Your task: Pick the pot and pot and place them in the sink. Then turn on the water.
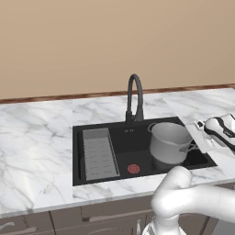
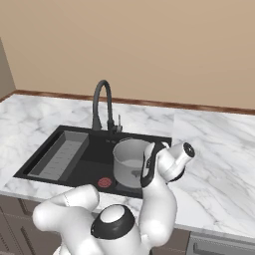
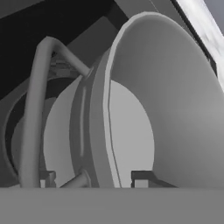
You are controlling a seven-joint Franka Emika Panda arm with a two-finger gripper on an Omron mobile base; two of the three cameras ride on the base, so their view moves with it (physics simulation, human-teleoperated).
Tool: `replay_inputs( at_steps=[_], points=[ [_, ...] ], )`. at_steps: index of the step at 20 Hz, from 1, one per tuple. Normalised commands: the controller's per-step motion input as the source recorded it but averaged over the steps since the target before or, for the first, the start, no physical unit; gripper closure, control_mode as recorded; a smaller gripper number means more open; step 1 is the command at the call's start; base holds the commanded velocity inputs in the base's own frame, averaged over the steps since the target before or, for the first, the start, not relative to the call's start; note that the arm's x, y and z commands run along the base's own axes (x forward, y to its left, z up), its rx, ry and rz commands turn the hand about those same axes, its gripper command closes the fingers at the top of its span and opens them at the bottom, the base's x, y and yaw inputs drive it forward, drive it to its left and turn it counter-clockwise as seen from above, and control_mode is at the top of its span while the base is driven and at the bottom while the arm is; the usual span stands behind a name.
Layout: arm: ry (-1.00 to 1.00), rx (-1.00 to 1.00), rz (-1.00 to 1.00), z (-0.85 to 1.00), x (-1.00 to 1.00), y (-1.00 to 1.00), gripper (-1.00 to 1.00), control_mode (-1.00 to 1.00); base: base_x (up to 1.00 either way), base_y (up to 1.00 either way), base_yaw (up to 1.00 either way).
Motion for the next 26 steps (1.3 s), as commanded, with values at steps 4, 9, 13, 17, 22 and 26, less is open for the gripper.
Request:
replay_inputs(
  at_steps=[4,9,13,17,22,26],
  points=[
    [0.06,0.00,0.00,-0.15,0.00,0.26,1.00,-1.00,0.00,0.00,0.00],
    [0.02,0.00,0.00,-0.34,0.00,0.00,1.00,-1.00,0.00,0.00,0.00],
    [0.00,0.00,0.00,-0.46,-0.03,-0.01,1.00,-1.00,0.00,0.00,0.00],
    [0.00,0.01,0.00,-0.35,-0.06,-0.03,1.00,-1.00,0.00,0.00,0.00],
    [0.04,0.00,0.00,-0.39,-0.11,0.00,1.00,-1.00,0.00,0.00,0.00],
    [0.02,0.00,0.00,-0.38,-0.01,0.00,-1.00,-1.00,0.00,0.00,0.00]
  ],
)
